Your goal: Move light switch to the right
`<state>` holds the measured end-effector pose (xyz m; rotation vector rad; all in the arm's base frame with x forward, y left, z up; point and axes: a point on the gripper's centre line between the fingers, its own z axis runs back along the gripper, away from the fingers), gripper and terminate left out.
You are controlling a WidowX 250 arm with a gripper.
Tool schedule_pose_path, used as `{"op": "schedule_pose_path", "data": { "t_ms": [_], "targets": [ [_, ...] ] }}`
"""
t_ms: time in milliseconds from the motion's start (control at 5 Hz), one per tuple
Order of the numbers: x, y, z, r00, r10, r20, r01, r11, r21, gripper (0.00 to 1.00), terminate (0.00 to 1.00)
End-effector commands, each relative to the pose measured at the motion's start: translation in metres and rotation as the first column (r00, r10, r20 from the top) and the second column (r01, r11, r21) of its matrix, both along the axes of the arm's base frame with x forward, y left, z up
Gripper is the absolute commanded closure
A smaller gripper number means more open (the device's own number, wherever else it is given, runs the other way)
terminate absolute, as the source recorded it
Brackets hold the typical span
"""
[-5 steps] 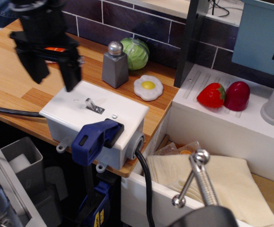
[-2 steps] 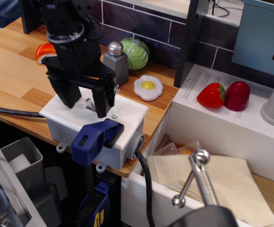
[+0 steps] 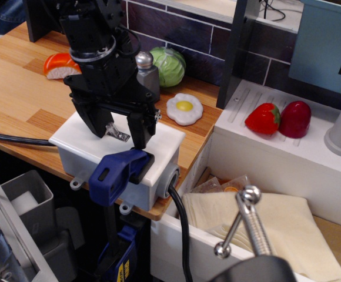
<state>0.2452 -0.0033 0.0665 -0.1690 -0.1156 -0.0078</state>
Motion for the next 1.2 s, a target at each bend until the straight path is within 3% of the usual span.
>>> {"op": "schedule_pose_path", "data": {
  "t_ms": [0,600,800,1000],
  "targets": [
    [0.005,-0.022,0.006,0.999,-0.006,-0.05,0.003,0.999,-0.044,0.0,0.0],
    [-0.005,-0.033,0.008,0.998,-0.004,-0.064,0.001,0.998,-0.059,0.0,0.0],
    [-0.007,-0.034,0.004,0.996,-0.013,-0.087,0.01,0.999,-0.035,0.0,0.0],
    [-0.009,-0.027,0.005,0.996,-0.025,-0.091,0.024,1.0,-0.013,0.0,1.0]
  ]
}}
